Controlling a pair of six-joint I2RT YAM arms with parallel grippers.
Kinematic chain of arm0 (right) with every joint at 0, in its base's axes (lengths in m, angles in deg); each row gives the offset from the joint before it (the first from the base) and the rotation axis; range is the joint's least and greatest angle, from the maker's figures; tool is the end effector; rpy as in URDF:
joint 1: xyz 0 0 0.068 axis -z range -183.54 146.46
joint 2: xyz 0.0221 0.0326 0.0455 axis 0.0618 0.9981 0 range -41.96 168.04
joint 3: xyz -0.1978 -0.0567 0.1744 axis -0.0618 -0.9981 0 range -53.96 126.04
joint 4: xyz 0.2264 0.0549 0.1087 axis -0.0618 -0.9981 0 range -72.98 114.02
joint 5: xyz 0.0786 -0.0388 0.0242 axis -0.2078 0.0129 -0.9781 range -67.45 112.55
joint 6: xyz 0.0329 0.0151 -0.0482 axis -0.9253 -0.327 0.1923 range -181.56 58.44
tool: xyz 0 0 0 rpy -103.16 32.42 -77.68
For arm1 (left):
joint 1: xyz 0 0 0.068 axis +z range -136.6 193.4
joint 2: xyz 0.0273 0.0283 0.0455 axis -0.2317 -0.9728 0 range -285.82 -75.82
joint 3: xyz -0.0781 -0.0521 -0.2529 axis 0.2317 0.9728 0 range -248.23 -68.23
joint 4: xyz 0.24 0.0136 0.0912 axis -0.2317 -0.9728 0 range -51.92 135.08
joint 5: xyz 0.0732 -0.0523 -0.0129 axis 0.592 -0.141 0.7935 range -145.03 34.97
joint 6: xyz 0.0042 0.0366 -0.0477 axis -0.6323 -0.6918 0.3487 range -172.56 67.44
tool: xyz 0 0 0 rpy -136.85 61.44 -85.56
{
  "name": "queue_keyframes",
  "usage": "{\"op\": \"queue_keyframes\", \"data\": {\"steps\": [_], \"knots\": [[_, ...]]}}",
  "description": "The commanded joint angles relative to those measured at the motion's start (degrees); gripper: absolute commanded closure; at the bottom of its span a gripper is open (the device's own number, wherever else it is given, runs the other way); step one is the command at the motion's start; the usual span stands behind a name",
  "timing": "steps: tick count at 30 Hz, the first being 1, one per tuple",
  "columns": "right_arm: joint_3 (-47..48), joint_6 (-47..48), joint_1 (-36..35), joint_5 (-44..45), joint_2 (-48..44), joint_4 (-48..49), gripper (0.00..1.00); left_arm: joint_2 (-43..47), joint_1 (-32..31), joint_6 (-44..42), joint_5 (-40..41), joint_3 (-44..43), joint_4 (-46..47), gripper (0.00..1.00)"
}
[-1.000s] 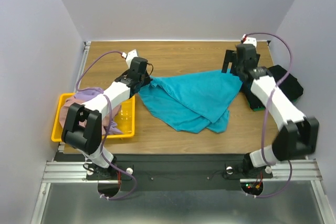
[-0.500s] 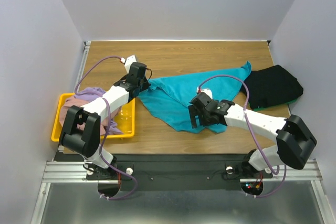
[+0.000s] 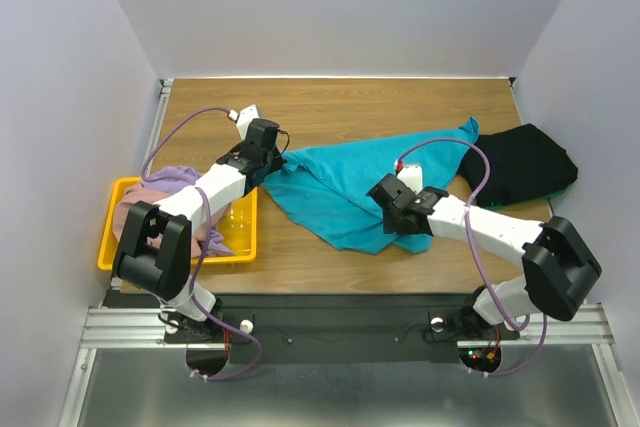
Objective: Fold and stack the t-shirts
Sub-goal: Flatten the tshirt out
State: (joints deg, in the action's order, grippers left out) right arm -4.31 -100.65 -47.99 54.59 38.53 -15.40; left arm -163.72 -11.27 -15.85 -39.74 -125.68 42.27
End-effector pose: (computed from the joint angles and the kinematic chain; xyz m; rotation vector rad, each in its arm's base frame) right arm 0.1964 0.1595 0.1938 0.0081 2.5117 -0.2465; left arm 0.3192 -0.1336 0.2399 -0.3793 2.1139 -0.3432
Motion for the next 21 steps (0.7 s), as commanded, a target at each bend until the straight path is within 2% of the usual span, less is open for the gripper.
{"op": "queue_keyframes", "data": {"steps": [1,5,10,12,13,14,21], "knots": [[-0.52,-2.22,1.90,3.21,2.04,-0.57,0.34,2.29,0.06,-0.15,1.24,0.06,0.61,1.00],[-0.60,-1.78,2.61,1.55,3.97,-0.40,0.37,2.38,0.06,-0.15,1.76,0.15,0.44,1.00],[-1.31,-1.60,3.75,1.02,4.68,0.92,0.58,2.20,0.06,0.03,1.76,0.06,0.44,1.00],[-1.66,-0.99,4.63,-0.47,4.33,2.06,0.72,2.29,0.06,-0.15,1.94,-0.03,0.35,1.00],[-2.27,-0.81,4.81,-0.91,3.80,3.28,0.83,2.29,0.06,-0.15,1.94,-0.03,0.35,1.00],[-2.45,-0.55,5.07,-1.53,3.45,3.73,0.99,2.38,0.06,-0.15,2.02,-0.12,0.43,1.00],[-2.10,0.42,5.51,0.56,-2.86,4.96,1.00,3.43,0.06,-0.06,2.29,-0.29,0.08,1.00]]}}
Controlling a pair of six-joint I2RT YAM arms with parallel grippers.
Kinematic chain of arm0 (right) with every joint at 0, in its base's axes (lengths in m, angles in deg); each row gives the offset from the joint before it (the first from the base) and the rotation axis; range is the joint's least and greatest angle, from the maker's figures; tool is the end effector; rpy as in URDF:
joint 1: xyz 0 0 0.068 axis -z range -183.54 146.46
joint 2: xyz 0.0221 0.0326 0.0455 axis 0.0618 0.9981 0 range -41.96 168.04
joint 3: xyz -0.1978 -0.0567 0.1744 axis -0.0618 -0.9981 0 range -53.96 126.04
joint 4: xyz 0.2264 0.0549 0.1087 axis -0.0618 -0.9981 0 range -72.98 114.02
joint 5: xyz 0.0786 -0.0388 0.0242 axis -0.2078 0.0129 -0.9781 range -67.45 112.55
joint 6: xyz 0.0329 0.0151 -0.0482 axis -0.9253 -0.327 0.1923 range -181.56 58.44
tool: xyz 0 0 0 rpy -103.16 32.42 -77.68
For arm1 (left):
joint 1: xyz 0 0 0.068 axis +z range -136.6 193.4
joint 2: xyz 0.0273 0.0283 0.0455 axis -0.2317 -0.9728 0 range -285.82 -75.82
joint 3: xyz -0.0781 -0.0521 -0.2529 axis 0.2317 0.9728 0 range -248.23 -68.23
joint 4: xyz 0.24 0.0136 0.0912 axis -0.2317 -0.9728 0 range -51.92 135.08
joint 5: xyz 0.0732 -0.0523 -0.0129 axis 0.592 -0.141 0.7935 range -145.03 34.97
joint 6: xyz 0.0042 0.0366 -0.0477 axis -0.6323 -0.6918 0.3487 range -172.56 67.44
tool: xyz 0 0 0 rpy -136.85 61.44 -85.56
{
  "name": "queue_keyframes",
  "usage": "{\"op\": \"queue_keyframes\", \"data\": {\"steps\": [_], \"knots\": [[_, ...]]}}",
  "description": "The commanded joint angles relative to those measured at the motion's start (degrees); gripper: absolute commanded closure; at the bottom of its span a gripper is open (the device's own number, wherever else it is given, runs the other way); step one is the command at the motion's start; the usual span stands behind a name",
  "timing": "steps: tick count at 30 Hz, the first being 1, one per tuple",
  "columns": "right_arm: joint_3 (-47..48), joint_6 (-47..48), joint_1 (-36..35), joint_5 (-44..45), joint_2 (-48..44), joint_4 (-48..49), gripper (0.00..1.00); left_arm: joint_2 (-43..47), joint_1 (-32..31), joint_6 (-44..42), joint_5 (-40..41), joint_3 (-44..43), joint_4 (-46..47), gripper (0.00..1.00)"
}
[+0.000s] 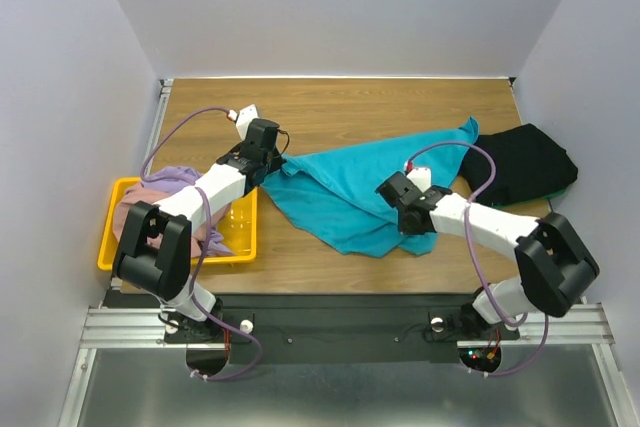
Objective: Fold and stack the t-shirts
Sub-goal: Flatten the tshirt out
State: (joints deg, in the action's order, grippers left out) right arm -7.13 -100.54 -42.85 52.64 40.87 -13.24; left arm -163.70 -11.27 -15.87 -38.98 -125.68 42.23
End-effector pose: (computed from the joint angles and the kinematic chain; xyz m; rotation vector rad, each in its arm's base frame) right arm 0.2074 0.1408 0.1717 0.0946 2.5735 -0.2974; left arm 0.3192 -0.1330 0.2400 -0.3859 2.1091 -0.3296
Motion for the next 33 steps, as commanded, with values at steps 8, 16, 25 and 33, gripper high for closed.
{"op": "queue_keyframes", "data": {"steps": [8,16,25,33], "knots": [[8.62,5.48,0.55,11.65,-17.69,2.71,1.00,9.73,-0.03,-1.70,3.02,-3.37,-1.36,1.00],[27.61,15.86,0.55,20.01,-26.49,2.80,1.00,28.27,-4.77,-4.43,8.72,-11.80,-4.27,1.00],[54.49,29.83,0.55,9.31,-32.55,2.89,1.00,39.18,-13.39,-12.34,3.65,-27.60,-4.44,1.00],[61.45,31.51,0.55,3.12,-30.98,2.89,1.00,39.01,-13.83,-13.92,-6.02,-34.92,-4.18,1.00]]}}
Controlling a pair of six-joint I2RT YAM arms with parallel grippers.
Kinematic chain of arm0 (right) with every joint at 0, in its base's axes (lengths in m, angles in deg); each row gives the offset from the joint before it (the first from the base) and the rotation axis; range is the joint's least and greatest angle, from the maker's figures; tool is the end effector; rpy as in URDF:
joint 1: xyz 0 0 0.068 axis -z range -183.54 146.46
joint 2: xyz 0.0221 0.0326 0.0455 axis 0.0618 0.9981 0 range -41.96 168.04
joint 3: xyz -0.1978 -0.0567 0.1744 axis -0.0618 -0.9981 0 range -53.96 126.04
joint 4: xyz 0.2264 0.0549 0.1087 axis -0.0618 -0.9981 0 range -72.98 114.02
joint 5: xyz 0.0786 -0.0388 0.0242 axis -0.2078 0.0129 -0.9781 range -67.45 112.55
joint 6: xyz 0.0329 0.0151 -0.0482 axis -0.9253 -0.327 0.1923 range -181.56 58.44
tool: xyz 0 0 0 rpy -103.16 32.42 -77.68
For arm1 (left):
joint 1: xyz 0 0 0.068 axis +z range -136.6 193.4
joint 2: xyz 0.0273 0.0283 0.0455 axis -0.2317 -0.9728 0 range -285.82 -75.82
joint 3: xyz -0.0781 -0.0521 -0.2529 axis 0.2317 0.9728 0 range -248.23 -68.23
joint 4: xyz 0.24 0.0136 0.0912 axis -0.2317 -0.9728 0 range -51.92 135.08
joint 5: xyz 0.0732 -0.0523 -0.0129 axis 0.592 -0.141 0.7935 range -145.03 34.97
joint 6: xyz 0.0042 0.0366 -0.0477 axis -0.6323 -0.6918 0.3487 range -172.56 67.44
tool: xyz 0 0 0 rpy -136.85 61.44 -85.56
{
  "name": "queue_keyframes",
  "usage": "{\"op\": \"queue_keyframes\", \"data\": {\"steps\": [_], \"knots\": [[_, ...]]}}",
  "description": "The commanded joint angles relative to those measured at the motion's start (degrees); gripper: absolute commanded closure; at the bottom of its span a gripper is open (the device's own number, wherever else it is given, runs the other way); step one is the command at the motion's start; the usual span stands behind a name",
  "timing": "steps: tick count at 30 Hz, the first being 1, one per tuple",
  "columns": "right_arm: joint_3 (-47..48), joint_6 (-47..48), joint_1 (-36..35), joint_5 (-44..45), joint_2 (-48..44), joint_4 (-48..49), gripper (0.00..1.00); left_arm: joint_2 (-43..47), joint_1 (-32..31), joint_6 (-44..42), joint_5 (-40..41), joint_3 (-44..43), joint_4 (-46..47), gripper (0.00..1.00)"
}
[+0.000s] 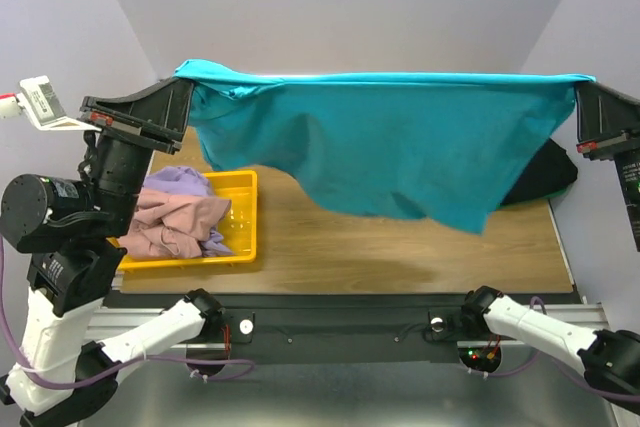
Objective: Fold and stack the t-shirts
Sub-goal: Flatten the tshirt out
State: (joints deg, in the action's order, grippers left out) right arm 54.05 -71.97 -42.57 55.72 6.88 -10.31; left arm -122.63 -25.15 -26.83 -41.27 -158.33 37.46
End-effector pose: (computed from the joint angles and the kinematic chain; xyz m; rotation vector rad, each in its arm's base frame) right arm 0.0318 -0.0057 0.5938 0.2266 1.2010 0.4253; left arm 0.0619 -0.0357 0.5805 -0.1198 1.0001 -0.9164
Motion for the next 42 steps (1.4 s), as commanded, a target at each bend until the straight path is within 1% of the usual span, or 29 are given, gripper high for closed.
{"op": "queue_keyframes", "data": {"steps": [1,3,4,6,7,9,10,12,13,14,15,16,17,18,19,20,21,22,23,24,25,26,27,28,30,31,33,37,42], "knots": [[0.45,2.94,0.18,3.19,3.45,-0.04,1.00,-2.93,0.05,-3.58,-3.57,-2.62,0.85,1.00],[0.19,3.29,0.27,7.24,5.38,0.22,1.00,-4.34,-0.04,-4.29,-1.38,-3.50,1.02,1.00],[-0.07,3.73,0.18,13.35,6.09,0.57,0.99,-6.35,0.05,-4.81,-0.67,-3.93,1.55,1.00],[-0.69,4.78,0.18,20.93,9.76,1.54,1.00,-8.99,0.05,-5.87,0.90,-4.20,2.34,1.00],[-1.13,4.96,0.26,27.41,11.44,2.07,1.00,-12.14,0.05,-6.31,2.40,-4.03,3.21,1.00],[-3.75,4.88,0.26,32.64,16.08,2.60,1.00,-16.02,0.14,-6.93,7.91,-4.20,3.40,1.00],[-4.72,4.70,0.27,34.58,17.42,2.86,1.00,-20.56,0.40,-7.01,9.78,-4.46,2.96,1.00],[-8.58,3.83,2.70,34.78,21.97,5.40,0.99,-27.85,4.34,-5.97,8.24,-5.17,2.17,1.00],[-9.91,2.69,5.25,29.64,23.48,5.67,1.00,-30.34,6.88,-4.48,6.13,-5.17,1.47,1.00],[-11.14,1.11,11.80,26.28,25.32,6.63,1.00,-32.97,9.43,-3.07,3.67,-5.08,1.38,1.00],[-12.28,-1.51,14.74,22.33,27.08,7.42,0.99,-35.43,12.85,-0.45,2.69,-4.91,1.72,1.00],[-15.60,-1.71,17.20,15.77,31.10,8.91,1.00,-41.03,13.49,-0.77,3.72,-4.82,4.51,1.00],[-17.55,-1.37,18.88,13.96,33.23,14.15,0.99,-44.04,14.02,-2.17,4.08,-5.25,6.54,1.00],[-19.05,-1.54,21.16,11.85,35.51,16.29,0.99,-51.38,14.72,-3.57,4.34,-6.65,7.26,0.93],[-19.41,-1.45,23.45,6.26,41.89,19.18,1.00,-55.72,14.99,-5.15,3.30,-12.49,7.27,0.86],[-16.71,-2.58,24.69,2.21,49.61,19.73,1.00,-64.55,15.25,-7.78,2.68,-20.73,4.92,0.77],[-16.69,-3.20,25.48,2.16,49.69,19.74,0.99,-69.34,15.51,-7.81,3.46,-20.81,4.89,0.76],[-14.69,-3.21,26.27,0.51,53.60,19.82,0.98,-73.82,15.95,-8.42,3.47,-26.12,-0.24,0.71],[-9.71,-3.56,26.98,-0.03,61.38,19.74,0.95,-78.13,16.30,-8.51,3.73,-36.35,-2.03,0.58],[-7.31,-3.91,28.29,-0.38,64.68,19.65,0.76,-82.00,16.74,-8.34,3.38,-41.50,-4.49,0.41],[-4.93,-3.91,28.65,-2.82,67.15,19.65,0.59,-88.22,17.62,-8.25,2.60,-50.17,-8.60,0.06],[-2.13,-4.43,29.18,-3.63,69.35,19.65,0.36,-89.85,17.89,-8.07,2.41,-52.26,-9.34,0.01],[-1.14,-4.61,29.27,-4.51,71.37,19.65,0.09,-90.39,17.98,-8.16,1.54,-52.54,-9.26,0.01],[-0.87,-4.53,29.27,-6.95,71.57,19.65,0.00,-88.56,17.98,-8.16,1.53,-48.45,-6.73,0.01],[-1.74,-4.35,29.27,-8.55,70.09,19.65,0.00,-83.91,17.98,-8.25,0.66,-40.37,-1.73,0.01],[-2.53,-4.44,29.27,-10.39,69.21,19.65,0.00,-79.10,17.98,-7.99,0.66,-32.67,2.74,0.01],[-4.98,-4.44,29.27,-12.15,67.10,19.65,0.00,-75.20,17.89,-7.28,-0.48,-27.34,5.23,0.01],[-15.94,-5.84,29.27,-16.81,58.94,19.74,0.00,-68.51,17.36,-6.32,-1.89,-18.47,4.90,0.01],[-26.43,-6.63,29.27,-22.09,53.03,19.74,0.00,-62.37,16.40,-3.33,-1.28,-7.74,4.10,0.01]]}}
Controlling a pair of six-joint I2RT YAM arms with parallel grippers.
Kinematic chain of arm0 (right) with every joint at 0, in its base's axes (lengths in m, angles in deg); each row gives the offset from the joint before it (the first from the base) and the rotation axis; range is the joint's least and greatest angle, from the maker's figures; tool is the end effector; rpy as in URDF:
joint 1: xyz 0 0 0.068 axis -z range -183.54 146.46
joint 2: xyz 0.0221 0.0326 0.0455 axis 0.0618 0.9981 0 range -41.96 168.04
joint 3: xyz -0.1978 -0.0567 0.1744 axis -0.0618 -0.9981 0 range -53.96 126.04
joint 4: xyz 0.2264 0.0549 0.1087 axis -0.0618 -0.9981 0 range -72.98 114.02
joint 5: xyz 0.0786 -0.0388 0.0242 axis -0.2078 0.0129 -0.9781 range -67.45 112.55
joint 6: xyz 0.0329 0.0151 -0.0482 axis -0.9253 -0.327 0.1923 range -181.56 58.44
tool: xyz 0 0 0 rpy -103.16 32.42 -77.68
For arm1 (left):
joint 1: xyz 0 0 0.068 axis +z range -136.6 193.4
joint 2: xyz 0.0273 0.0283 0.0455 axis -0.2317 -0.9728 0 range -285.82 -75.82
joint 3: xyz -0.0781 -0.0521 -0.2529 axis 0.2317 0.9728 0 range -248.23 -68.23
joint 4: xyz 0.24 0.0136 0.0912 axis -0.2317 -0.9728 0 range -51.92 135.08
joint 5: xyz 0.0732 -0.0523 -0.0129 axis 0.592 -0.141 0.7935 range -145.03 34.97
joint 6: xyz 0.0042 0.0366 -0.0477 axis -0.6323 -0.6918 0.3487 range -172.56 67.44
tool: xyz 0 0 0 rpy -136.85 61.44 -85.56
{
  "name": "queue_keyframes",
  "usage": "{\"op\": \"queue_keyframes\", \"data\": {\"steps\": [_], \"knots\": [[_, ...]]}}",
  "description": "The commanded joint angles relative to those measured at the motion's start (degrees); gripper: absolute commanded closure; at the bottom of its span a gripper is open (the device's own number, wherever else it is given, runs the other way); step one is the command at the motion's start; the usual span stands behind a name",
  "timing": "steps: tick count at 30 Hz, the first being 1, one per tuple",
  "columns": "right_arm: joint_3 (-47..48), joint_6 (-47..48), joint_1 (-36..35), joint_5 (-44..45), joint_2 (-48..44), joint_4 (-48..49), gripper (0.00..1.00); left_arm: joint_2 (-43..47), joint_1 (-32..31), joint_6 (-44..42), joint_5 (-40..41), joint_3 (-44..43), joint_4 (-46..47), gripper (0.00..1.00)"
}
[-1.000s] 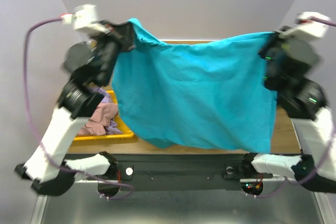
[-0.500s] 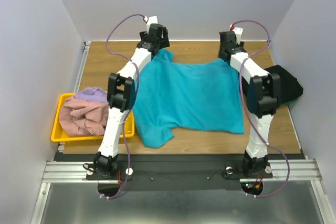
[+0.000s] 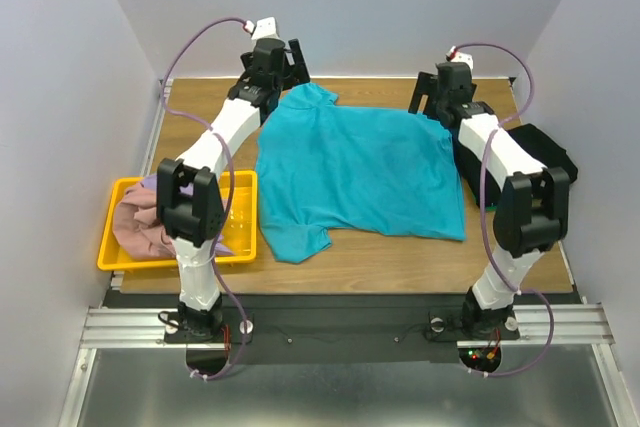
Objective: Fold and stack the t-shirts
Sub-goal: Flatten the tshirt out
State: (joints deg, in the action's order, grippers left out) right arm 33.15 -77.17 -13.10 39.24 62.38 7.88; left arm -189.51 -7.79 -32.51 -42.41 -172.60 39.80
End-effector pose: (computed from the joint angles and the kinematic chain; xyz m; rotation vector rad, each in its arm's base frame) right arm 0.4257 0.0587 0.2881 0.2793 2.1077 -0.0546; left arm 0.4561 -0.1663 0.3430 -0.1379 1.8249 -0.3076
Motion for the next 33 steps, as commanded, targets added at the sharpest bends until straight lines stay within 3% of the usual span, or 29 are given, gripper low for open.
{"op": "queue_keyframes", "data": {"steps": [1,12,18,24,27,32,33], "knots": [[-6.77,-1.61,-0.28,-5.79,-2.99,1.55,0.00,5.31,-0.96,3.49,-0.40,8.30,1.68,0.01],[-13.80,-3.10,-0.37,-8.69,-1.67,1.64,0.00,17.88,-4.38,9.56,0.55,32.20,1.50,0.01],[-24.08,-5.47,-0.55,-7.11,-13.26,1.90,0.00,32.53,-12.10,18.07,7.85,46.97,-2.36,0.01],[-37.79,-10.82,-0.63,-5.44,-29.87,1.64,0.00,45.72,-20.28,28.80,7.51,62.08,-10.09,0.01],[-43.85,-13.38,-0.55,-6.66,-37.70,1.11,0.00,50.56,-28.43,36.18,6.19,68.23,-15.45,0.01],[-49.40,-16.29,-0.55,-8.95,-46.84,0.76,0.00,51.47,-34.70,42.70,7.15,70.45,-19.94,0.02],[-50.45,-16.98,-0.55,-9.04,-48.85,0.76,0.00,50.42,-34.88,43.14,7.07,70.71,-20.38,0.06]]}}
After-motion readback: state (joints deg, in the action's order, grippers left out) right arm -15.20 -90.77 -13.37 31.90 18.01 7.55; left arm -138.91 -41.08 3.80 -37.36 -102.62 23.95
